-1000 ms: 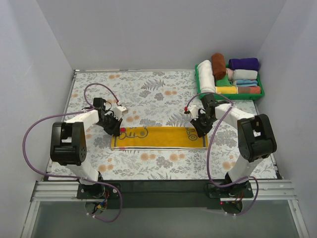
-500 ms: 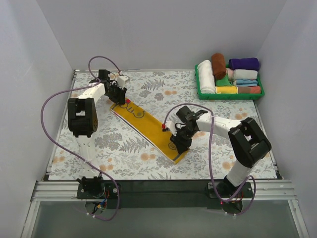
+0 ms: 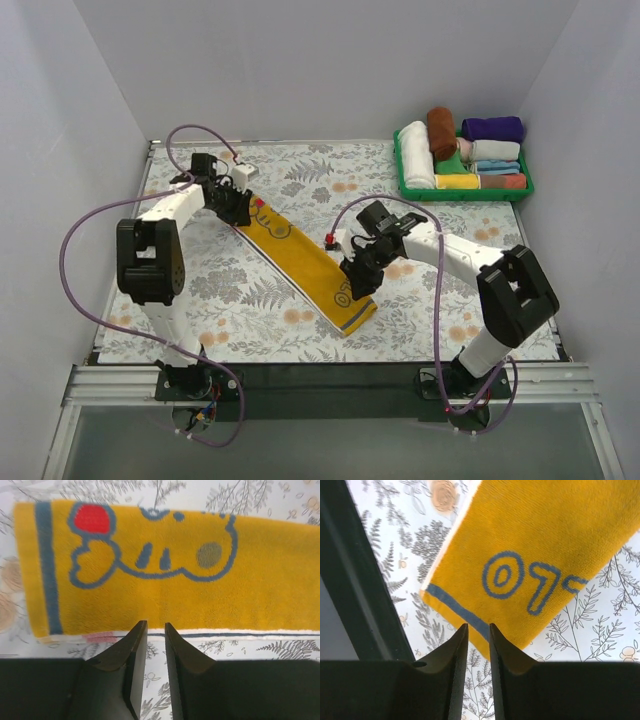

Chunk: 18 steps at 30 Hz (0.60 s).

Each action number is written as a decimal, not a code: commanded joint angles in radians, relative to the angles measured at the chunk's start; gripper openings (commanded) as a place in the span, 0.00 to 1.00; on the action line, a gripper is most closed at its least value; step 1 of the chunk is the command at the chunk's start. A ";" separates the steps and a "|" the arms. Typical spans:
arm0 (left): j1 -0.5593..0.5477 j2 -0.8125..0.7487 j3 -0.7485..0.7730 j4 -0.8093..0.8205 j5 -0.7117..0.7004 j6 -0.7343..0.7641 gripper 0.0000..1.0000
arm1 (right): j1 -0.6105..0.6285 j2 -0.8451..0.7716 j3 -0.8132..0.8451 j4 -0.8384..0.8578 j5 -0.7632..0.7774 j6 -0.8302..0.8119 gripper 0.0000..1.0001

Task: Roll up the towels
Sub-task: Fold the towel

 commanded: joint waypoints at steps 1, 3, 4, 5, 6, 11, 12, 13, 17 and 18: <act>-0.020 -0.011 -0.072 0.051 -0.052 -0.059 0.19 | -0.005 0.064 -0.016 0.011 0.068 0.012 0.25; -0.031 0.002 -0.082 0.068 -0.080 -0.076 0.16 | -0.007 0.097 -0.022 0.034 0.085 0.015 0.22; -0.041 0.022 -0.080 0.071 -0.092 -0.079 0.15 | -0.005 0.110 -0.025 0.039 0.093 0.015 0.20; -0.044 0.034 -0.076 0.074 -0.112 -0.083 0.15 | -0.005 0.121 -0.032 0.051 0.094 0.015 0.20; -0.051 0.049 -0.070 0.077 -0.121 -0.083 0.14 | -0.005 0.130 -0.045 0.059 0.093 0.017 0.19; -0.063 0.186 0.015 0.077 -0.116 -0.078 0.12 | 0.006 0.185 -0.090 0.110 0.005 0.046 0.17; -0.067 0.209 0.060 0.077 -0.105 -0.080 0.11 | 0.012 0.196 -0.098 0.119 -0.014 0.052 0.17; -0.077 0.259 0.088 0.075 -0.097 -0.076 0.11 | 0.022 0.205 -0.101 0.123 -0.057 0.055 0.17; -0.113 0.402 0.295 0.022 -0.047 -0.067 0.13 | 0.094 0.246 -0.033 0.140 -0.169 0.087 0.22; -0.121 0.431 0.343 -0.013 -0.030 -0.064 0.14 | 0.104 0.259 -0.012 0.140 -0.194 0.098 0.27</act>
